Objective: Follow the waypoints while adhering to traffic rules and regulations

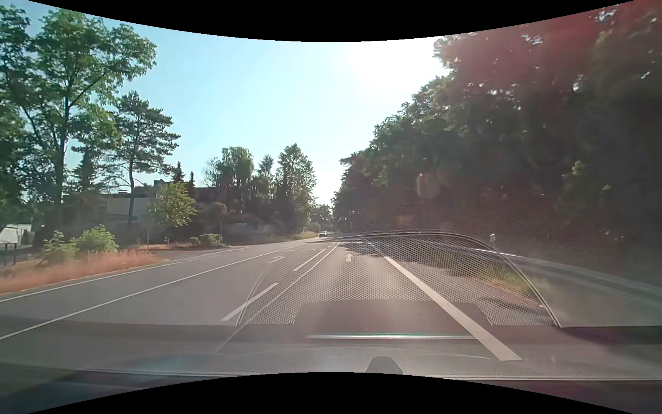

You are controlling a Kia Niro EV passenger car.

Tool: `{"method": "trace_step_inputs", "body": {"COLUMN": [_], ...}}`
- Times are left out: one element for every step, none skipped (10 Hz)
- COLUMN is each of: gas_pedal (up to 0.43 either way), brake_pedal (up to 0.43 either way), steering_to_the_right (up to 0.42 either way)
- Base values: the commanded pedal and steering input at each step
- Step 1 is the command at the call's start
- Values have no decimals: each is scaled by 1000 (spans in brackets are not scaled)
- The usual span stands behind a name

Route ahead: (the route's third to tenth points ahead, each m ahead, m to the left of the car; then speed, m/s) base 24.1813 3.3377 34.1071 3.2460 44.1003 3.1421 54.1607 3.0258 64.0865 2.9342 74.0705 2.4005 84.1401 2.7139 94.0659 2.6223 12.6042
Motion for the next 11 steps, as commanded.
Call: {"method": "trace_step_inputs", "body": {"gas_pedal": [67, 67, 67, 67, 67, 67, 67, 67, 67, 67, 67], "brake_pedal": [0, 0, 0, 0, 0, 0, 0, 0, 0, 0, 0], "steering_to_the_right": [-3, -3, -3, -3, -3, -3, -3, -3, -3, -3, -3]}}
